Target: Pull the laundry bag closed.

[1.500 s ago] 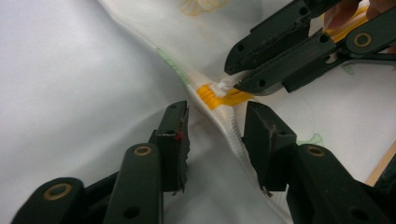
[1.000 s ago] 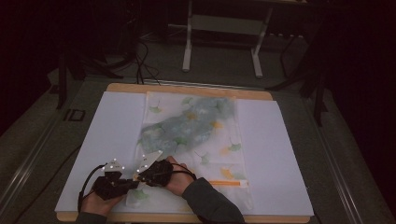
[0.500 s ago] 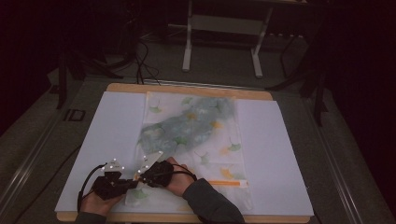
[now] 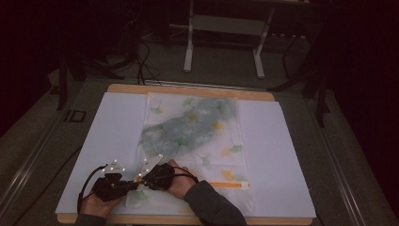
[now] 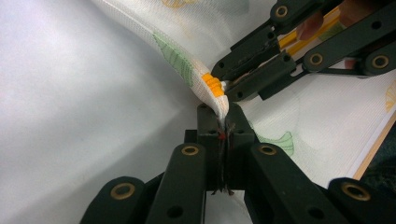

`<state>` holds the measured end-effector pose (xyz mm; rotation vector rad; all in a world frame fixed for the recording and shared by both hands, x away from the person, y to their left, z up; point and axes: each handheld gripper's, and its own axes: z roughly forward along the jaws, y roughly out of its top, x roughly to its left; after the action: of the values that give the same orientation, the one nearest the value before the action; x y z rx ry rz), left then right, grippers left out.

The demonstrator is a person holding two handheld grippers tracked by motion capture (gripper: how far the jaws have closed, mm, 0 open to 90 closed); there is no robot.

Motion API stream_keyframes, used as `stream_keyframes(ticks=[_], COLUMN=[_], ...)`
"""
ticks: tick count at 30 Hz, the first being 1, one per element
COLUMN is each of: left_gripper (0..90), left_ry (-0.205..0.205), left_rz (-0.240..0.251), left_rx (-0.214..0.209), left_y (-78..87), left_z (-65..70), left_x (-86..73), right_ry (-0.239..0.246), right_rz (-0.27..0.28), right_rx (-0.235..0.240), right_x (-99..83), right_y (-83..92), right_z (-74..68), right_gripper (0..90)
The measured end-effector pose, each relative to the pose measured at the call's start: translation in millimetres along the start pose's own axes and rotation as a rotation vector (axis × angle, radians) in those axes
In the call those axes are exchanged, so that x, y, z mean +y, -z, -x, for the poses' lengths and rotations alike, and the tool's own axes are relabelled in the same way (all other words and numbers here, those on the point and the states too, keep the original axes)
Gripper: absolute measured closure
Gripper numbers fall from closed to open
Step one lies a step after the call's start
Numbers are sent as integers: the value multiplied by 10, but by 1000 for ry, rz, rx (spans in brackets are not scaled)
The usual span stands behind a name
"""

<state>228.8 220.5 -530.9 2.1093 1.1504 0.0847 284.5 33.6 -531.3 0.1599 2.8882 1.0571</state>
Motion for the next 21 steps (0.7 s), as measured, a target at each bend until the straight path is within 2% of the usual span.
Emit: stream_keyframes(ticks=[21], left_gripper=[880], left_ry=[7], left_rz=[34], left_rx=[-6], left_y=[42], left_z=[-30], left_x=[-4], right_ry=[-3], right_rz=[-14], right_rx=[-1], right_x=[-38], right_y=[18], right_z=[24], right_gripper=[844])
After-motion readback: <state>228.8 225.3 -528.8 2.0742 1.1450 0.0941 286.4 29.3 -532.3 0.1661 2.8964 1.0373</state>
